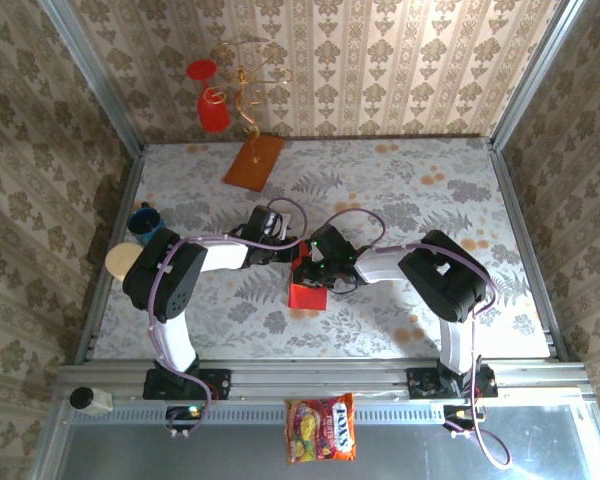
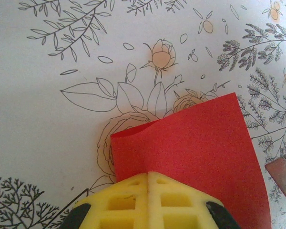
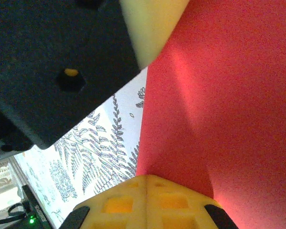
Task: Fold a paper plane with a square sheet of paper (pick it up from the middle)
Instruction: First fold in half a square sheet of paper at the center of the table.
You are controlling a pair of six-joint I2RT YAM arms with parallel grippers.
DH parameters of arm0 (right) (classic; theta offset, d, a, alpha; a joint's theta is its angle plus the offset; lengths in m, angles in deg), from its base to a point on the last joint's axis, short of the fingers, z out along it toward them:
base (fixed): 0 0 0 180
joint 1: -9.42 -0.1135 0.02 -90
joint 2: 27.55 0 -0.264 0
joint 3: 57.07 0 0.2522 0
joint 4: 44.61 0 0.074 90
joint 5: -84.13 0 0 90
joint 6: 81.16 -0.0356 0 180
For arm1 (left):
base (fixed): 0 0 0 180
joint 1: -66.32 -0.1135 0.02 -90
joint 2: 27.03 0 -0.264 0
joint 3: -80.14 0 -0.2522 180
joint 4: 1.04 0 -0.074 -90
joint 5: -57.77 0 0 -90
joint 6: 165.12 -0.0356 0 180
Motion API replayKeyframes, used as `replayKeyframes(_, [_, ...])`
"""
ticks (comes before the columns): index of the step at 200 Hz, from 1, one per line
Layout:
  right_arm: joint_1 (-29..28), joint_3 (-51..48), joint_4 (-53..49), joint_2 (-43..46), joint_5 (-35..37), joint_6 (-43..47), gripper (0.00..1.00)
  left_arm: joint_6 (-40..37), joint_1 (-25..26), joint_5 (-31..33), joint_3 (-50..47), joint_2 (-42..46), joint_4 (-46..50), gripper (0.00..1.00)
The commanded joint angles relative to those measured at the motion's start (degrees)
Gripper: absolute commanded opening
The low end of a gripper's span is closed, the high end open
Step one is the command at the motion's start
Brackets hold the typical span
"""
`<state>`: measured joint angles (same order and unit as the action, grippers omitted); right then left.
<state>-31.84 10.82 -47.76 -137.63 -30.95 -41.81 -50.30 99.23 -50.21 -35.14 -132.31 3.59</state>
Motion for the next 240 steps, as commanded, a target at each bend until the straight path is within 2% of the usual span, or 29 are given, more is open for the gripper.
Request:
replayKeyframes(1, [-2.02,-3.98,-6.36,0.54,-1.15,2.55,0.00,0.49,-0.47,3.63,-2.50,-2.66,5.83,0.00])
replayKeyframes(72, [-3.81,-13.98,-6.27,8.34,-2.91,3.49,0.00,0.79,-0.56,4.54,-2.58,-2.91,6.13,0.00])
replayKeyframes(142, [-2.69,-9.10,-8.19,17.36,-1.33,1.27,0.00,1.08,-0.56,4.83,-3.43,-3.84,5.25,0.00])
replayKeyframes(176, [-2.08,-4.67,-8.22,15.39,0.77,0.74,0.00,1.15,-0.56,4.62,-3.41,-4.15,4.89,0.00])
replayKeyframes(240, [-1.66,2.02,-5.71,6.41,3.61,-0.97,0.00,1.20,-0.56,4.19,-3.26,-4.58,4.56,0.00])
